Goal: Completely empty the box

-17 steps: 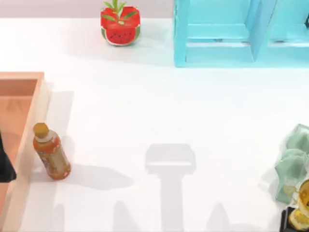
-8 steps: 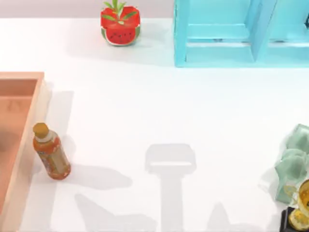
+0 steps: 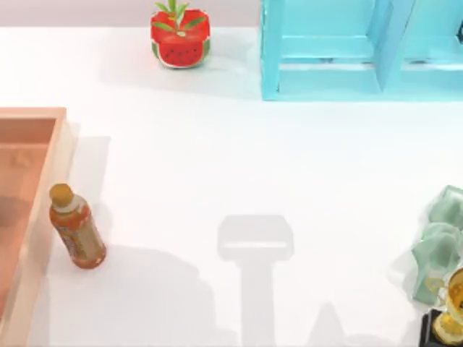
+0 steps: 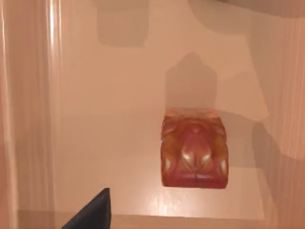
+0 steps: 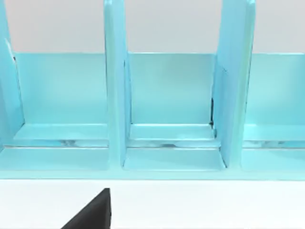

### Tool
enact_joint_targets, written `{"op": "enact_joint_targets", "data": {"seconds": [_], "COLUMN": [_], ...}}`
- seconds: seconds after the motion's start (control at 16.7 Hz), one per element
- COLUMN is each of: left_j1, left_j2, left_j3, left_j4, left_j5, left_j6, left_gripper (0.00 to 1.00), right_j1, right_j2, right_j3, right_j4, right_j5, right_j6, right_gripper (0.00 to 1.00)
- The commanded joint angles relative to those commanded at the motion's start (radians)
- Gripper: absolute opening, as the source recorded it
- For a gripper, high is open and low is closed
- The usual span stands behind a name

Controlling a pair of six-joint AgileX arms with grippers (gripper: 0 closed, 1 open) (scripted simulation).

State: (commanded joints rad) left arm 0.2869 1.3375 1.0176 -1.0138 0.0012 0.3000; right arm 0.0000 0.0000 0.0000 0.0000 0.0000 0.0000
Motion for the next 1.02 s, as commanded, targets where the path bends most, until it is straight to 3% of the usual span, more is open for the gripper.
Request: {"op": "enact_joint_targets", "data": {"seconds": [0.42,0.78,1.02], "left_j1": [0.05,0.045,0.049], "left_j2": [0.239,0.239,0.274], "left_j3": [0.185,0.182,0.116], "left_j4": [-0.182,-0.178,-0.081], "left_j5": [-0.001,-0.001,-0.001], "left_j6": [0.056,0.056,0.057], "left_gripper": [1.0,1.0,1.0], "right_j1": [0.0,0.0,0.0], "right_j2": [0.0,0.0,0.0], "right_j3": [0.0,0.0,0.0], "right_j4": [0.0,0.0,0.0], "right_j5": [0.0,0.0,0.0], "right_j6": [0.0,0.0,0.0], "right_gripper": [1.0,1.0,1.0]}}
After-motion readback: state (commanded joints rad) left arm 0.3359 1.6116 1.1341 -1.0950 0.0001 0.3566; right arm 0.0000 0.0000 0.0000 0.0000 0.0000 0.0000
